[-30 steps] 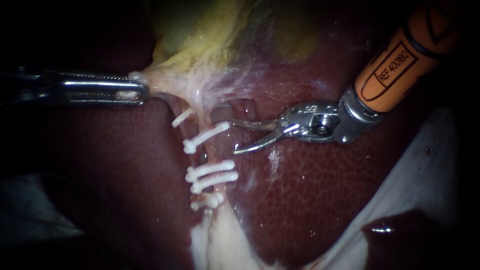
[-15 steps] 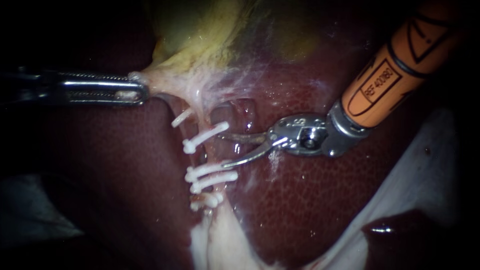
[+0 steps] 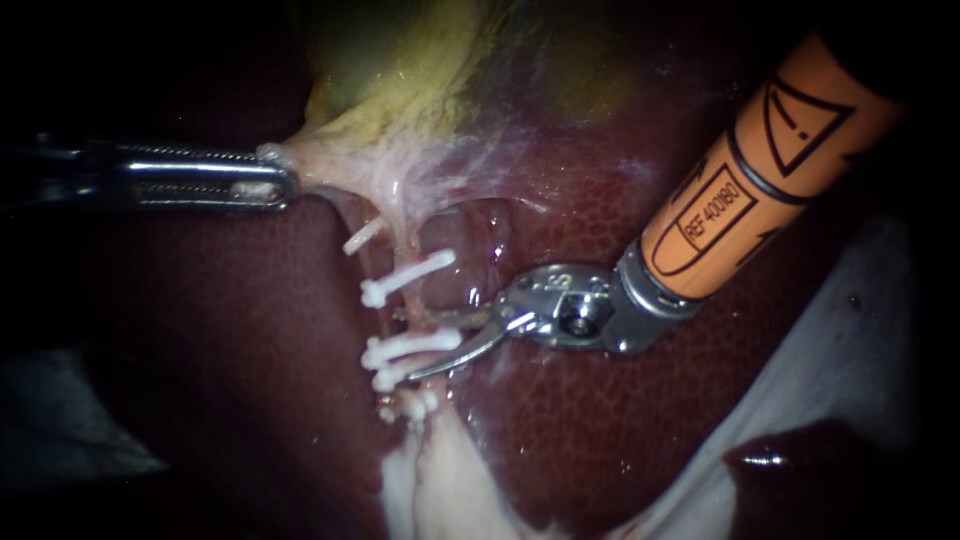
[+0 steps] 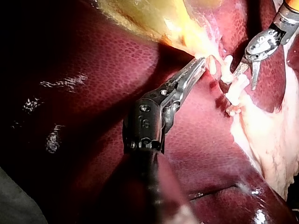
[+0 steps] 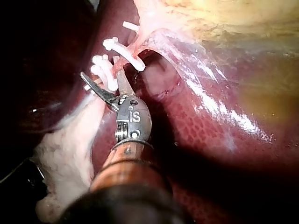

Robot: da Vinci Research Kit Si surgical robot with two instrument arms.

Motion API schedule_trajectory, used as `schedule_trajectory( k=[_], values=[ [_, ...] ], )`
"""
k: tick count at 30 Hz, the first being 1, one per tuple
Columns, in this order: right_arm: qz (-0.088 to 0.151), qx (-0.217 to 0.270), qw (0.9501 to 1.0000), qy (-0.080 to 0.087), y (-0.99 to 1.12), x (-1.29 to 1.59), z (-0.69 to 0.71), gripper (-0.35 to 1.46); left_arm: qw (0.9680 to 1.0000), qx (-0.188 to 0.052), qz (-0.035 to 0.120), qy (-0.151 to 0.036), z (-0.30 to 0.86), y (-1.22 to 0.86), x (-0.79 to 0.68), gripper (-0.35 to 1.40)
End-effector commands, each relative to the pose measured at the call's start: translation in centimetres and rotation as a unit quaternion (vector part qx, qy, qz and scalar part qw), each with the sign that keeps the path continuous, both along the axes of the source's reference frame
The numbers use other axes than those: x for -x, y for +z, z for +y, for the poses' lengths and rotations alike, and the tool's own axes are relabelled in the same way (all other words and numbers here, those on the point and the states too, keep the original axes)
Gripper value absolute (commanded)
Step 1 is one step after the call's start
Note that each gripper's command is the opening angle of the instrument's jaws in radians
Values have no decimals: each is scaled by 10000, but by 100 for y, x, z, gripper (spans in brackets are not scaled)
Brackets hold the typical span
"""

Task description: Go to the cutting position right tube

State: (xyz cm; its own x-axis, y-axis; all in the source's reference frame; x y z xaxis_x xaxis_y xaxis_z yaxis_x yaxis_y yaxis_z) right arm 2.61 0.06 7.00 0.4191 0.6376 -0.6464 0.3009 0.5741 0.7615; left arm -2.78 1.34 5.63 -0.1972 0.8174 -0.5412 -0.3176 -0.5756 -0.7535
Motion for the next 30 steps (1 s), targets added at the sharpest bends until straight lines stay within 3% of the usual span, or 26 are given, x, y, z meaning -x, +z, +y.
schedule_trajectory(
  k=[1, 6, 10, 20, 30],
  values=[
    [54, -26, 10000, 31, 0, -4, 0, 125, 10000, -1, 3, -2, 0, 0, 0, -35],
    [146, -59, 9996, 221, -1, -20, 1, 125, 10000, -1, 5, -4, 0, 0, 1, -35],
    [56, -46, 9991, 429, 1, -31, 5, 127, 10000, -1, 7, -7, 0, 1, 2, -35],
    [-95, -218, 9970, 732, 0, -45, 12, 129, 10000, 2, 12, -14, 0, 1, 5, -35],
    [-96, -513, 9955, 796, -26, -41, 19, 130, 10000, 2, 10, -12, 0, 1, 4, -35]
  ],
)
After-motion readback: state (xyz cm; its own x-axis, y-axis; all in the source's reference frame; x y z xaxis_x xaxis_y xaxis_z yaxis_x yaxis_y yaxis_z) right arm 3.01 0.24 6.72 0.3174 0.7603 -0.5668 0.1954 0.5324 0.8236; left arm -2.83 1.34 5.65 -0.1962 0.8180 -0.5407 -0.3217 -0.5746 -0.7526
